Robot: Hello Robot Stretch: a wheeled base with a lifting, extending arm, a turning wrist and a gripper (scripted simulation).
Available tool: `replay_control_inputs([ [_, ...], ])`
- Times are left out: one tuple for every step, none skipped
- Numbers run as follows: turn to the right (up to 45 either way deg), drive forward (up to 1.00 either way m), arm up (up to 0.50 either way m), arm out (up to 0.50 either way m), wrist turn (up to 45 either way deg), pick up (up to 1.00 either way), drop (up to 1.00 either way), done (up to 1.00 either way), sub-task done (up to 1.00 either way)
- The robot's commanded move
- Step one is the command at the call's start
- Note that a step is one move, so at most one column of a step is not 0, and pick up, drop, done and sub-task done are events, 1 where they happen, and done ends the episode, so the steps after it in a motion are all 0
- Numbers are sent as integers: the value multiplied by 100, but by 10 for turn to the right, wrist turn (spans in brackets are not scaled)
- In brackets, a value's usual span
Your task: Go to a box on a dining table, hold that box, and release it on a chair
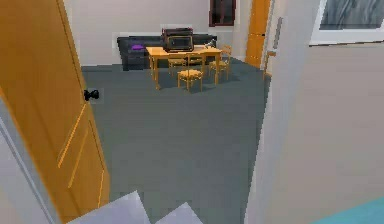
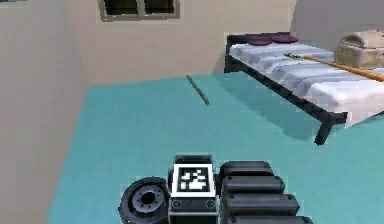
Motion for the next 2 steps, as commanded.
replay_control_inputs([
  [0,100,0,0,0,0,0,0,0],
  [-60,0,0,0,0,0,0,0,0],
])
